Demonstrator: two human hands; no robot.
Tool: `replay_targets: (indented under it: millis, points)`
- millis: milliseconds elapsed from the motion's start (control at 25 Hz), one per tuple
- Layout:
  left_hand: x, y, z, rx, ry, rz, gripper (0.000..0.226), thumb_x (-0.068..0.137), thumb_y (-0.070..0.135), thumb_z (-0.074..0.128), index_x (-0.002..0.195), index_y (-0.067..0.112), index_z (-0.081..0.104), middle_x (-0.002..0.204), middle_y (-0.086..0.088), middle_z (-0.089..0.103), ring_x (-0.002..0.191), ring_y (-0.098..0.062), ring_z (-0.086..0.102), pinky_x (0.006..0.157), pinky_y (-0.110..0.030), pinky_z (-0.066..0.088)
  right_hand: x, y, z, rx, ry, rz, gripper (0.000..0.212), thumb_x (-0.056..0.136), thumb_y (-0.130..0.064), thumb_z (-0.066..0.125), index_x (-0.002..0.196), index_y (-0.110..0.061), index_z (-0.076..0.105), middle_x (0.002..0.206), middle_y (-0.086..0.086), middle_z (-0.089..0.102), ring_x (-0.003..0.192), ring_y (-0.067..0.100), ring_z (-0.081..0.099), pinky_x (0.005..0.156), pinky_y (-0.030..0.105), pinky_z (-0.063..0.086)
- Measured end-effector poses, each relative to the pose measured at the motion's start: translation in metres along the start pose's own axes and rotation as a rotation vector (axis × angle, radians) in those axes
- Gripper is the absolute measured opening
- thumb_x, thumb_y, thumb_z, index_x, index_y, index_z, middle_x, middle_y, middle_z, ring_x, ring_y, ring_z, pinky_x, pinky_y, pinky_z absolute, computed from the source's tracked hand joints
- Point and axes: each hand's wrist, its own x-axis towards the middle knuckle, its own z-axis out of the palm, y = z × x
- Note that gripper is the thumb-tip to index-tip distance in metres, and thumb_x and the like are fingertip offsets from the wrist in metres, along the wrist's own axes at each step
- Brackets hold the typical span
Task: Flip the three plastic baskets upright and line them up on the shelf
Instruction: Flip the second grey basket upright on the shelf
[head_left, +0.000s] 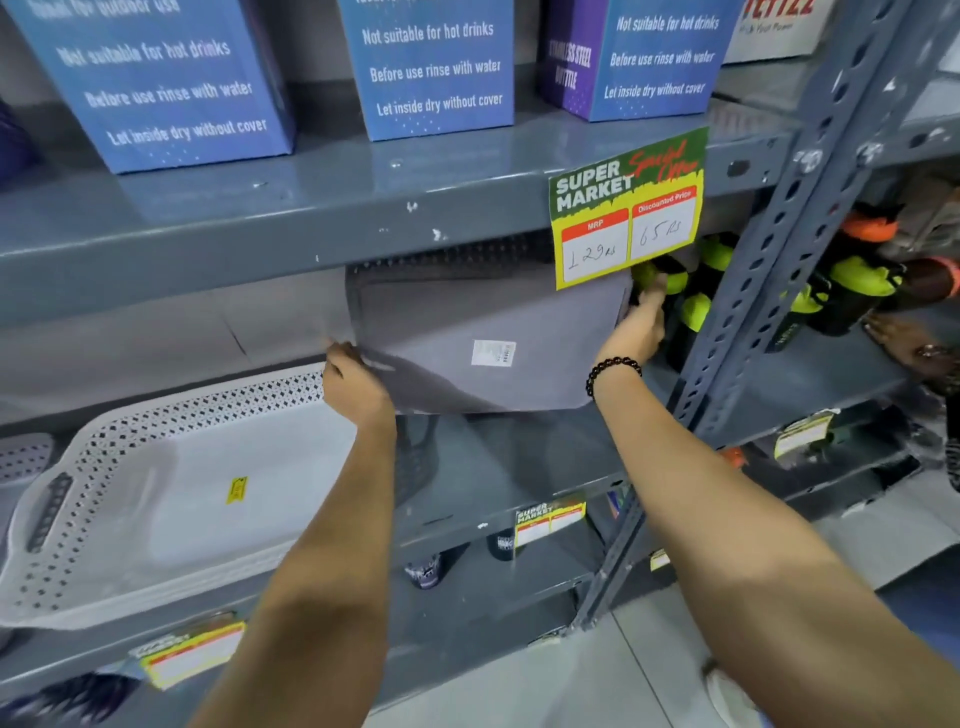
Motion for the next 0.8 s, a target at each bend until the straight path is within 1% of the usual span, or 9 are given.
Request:
replay_targets:
  millis: [200, 320, 440, 520, 560, 600, 680, 720, 800]
  points:
    - [0.005, 0.002, -0.027, -0.098, -0.16, -0.246, 0.063, 0.089, 0.062, 0.037, 0.053, 0.014, 0.055, 0.056, -0.007, 0.054, 0.056, -0.023, 0.051, 0.055, -0.03, 0.046, -0.018, -0.002, -0.02, -0.001, -0.024, 0.001, 0.064, 0.083, -0.057, 0.052, 0.135, -0.02, 0.048, 0.146, 0.001, 0.044, 0.134, 0.019, 0.039, 0.109, 0.035, 0.03]
    - [0.01, 0.007, -0.033, 0.059, -0.328, -0.255, 0.066, 0.084, 0.071, 0.035, 0.063, 0.013, 0.056, 0.065, -0.008, 0.06, 0.06, -0.021, 0.059, 0.066, -0.034, 0.055, -0.025, -0.004, -0.031, -0.032, -0.066, -0.023, 0.061, 0.086, -0.053, 0.052, 0.137, -0.021, 0.045, 0.149, 0.001, 0.04, 0.136, 0.017, 0.036, 0.112, 0.038, 0.026]
    - [0.017, 0.024, -0.038, 0.238, -0.587, -0.323, 0.047, 0.087, 0.057, 0.045, 0.08, 0.014, 0.063, 0.082, -0.01, 0.067, 0.071, -0.025, 0.065, 0.073, -0.038, 0.056, -0.023, 0.001, -0.044, -0.055, -0.064, 0.025, 0.057, 0.084, -0.044, 0.058, 0.134, -0.021, 0.048, 0.14, 0.001, 0.047, 0.124, 0.014, 0.043, 0.112, 0.037, 0.03]
    - [0.02, 0.028, -0.036, 0.329, -0.634, -0.357, 0.028, 0.088, 0.037, 0.052, 0.078, 0.012, 0.061, 0.08, -0.013, 0.066, 0.063, -0.024, 0.065, 0.065, -0.037, 0.057, -0.021, 0.007, -0.055, -0.056, -0.05, 0.08, 0.035, 0.083, -0.037, 0.056, 0.116, -0.024, 0.058, 0.117, 0.0, 0.053, 0.105, 0.014, 0.046, 0.096, 0.036, 0.037]
    - [0.019, 0.029, -0.035, 0.382, -0.624, -0.331, 0.02, 0.088, 0.026, 0.054, 0.077, 0.01, 0.061, 0.078, -0.015, 0.066, 0.053, -0.021, 0.065, 0.06, -0.036, 0.058, -0.016, 0.011, -0.059, -0.056, -0.026, 0.115, 0.013, 0.084, -0.033, 0.054, 0.092, -0.024, 0.058, 0.1, 0.0, 0.053, 0.091, 0.016, 0.047, 0.081, 0.034, 0.039]
    - [0.017, 0.029, -0.034, 0.481, -0.596, -0.27, 0.015, 0.086, 0.017, 0.056, 0.075, 0.008, 0.062, 0.075, -0.017, 0.07, 0.045, -0.019, 0.065, 0.06, -0.036, 0.061, -0.015, 0.013, -0.062, -0.079, 0.001, 0.132, 0.012, 0.085, -0.029, 0.051, 0.075, -0.024, 0.051, 0.083, -0.002, 0.048, 0.077, 0.017, 0.045, 0.066, 0.03, 0.036]
    - [0.01, 0.03, -0.035, 0.816, -0.507, -0.054, 0.016, 0.085, 0.009, 0.056, 0.077, 0.002, 0.068, 0.076, -0.017, 0.076, 0.061, -0.024, 0.071, 0.08, -0.038, 0.06, -0.013, 0.016, -0.067, -0.19, 0.064, 0.157, 0.019, 0.091, -0.022, 0.044, 0.074, -0.018, 0.05, 0.079, 0.0, 0.047, 0.077, 0.021, 0.042, 0.056, 0.027, 0.032]
    - [0.003, 0.03, -0.037, 0.983, -0.458, 0.067, 0.019, 0.087, 0.009, 0.056, 0.089, -0.002, 0.07, 0.088, -0.018, 0.076, 0.083, -0.029, 0.072, 0.088, -0.037, 0.056, -0.013, 0.017, -0.068, -0.236, 0.089, 0.155, 0.018, 0.093, -0.021, 0.04, 0.089, -0.015, 0.056, 0.09, 0.005, 0.052, 0.085, 0.021, 0.044, 0.061, 0.027, 0.037]
    - [-0.011, 0.025, -0.041, 1.124, -0.393, 0.212, 0.027, 0.09, 0.009, 0.053, 0.11, -0.005, 0.064, 0.115, -0.021, 0.067, 0.11, -0.036, 0.062, 0.093, -0.039, 0.051, -0.015, 0.02, -0.071, -0.252, 0.122, 0.204, 0.042, 0.095, -0.028, 0.037, 0.128, -0.007, 0.052, 0.122, 0.015, 0.055, 0.103, 0.026, 0.049, 0.084, 0.031, 0.04]
